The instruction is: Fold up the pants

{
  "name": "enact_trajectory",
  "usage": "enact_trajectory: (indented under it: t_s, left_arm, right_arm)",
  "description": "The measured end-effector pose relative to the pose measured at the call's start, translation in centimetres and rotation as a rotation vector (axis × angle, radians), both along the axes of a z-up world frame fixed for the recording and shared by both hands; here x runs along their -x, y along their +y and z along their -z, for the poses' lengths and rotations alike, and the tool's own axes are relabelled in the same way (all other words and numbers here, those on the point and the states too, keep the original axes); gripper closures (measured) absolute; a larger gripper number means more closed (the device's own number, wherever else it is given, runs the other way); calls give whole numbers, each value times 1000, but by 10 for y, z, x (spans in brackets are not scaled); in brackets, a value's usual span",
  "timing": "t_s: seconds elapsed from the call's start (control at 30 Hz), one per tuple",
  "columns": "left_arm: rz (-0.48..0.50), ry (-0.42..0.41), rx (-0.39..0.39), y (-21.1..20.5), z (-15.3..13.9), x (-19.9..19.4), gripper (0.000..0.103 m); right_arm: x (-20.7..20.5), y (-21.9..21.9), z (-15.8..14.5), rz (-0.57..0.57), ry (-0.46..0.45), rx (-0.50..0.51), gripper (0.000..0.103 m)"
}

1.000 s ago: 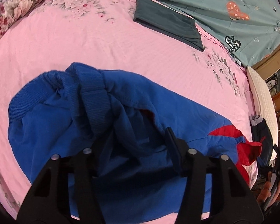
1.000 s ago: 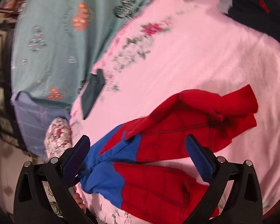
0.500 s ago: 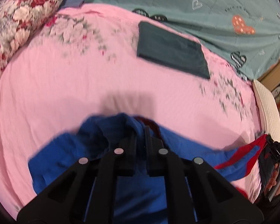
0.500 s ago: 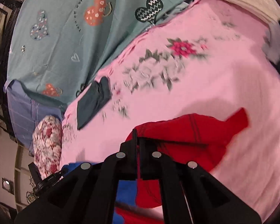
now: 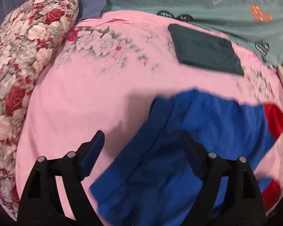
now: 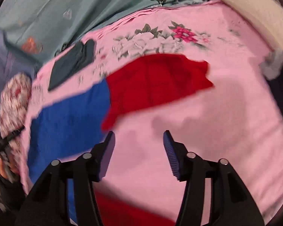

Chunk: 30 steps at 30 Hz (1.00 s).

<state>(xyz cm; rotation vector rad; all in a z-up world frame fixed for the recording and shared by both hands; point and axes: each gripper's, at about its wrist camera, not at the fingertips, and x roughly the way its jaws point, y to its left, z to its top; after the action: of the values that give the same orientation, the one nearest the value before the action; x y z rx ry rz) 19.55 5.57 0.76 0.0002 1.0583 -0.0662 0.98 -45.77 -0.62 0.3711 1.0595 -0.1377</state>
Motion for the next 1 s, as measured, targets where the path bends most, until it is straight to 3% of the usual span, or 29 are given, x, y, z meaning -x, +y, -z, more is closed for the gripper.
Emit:
enact_trajectory:
  t_s: [0.1,0.13,0.17,0.23,0.33,0.43,0.57,0.6,0.63,0.67,0.7,0.73,0.77,0.87,0.93,1.0]
  left_arm:
    - [-14,-10,-1,28,3,44,20]
    - [-21,-16,-9,37,5,56,20]
    - [-39,-27,-23,46,7,69,20]
    - [-69,-33,-37,60,16,87,20]
    - [-87,-14,15,70,34,105,20]
    - [-91,20,65,62,54,106,20]
    - [-148,-16,86,48,68,98,17]
    - [-167,-20,93,46,68,95,17]
    - [-181,-21,103,45,67,93,19]
    - [-192,-23,116,43,66,92,26]
    - [-188,-21,127,41,64,89,45]
    - [-176,-15,155,39,62,89,57]
    - [-181,-11,157,39,61,88,68]
    - [-193,13,190,41,52,99,77]
    - [-167,-12,178,36,41,118,75]
    - [-132,-47,130,25,31,140,43]
  right_arm:
    - [65,8,7,33,-3,110,35]
    - [65,8,7,33,-3,110,34]
    - [97,7,18,68,15,108,34]
    - [115,7,25,84,21,86,34]
    - [148,15,35,123,5,48,33]
    - [159,30,39,117,-23,22,19]
    - [152,48,44,116,-25,67,13]
    - [149,51,44,114,-20,96,14]
    - [145,55,46,102,-15,140,29]
    - [144,56,46,88,-24,168,37]
    - [140,56,46,69,-30,201,63]
    - [135,52,42,26,-56,172,79]
    - [128,48,37,13,-52,183,80]
    - [113,34,1,18,-102,348,80]
    - [113,9,-28,53,-117,378,80]
    - [114,-18,-41,69,-63,379,77]
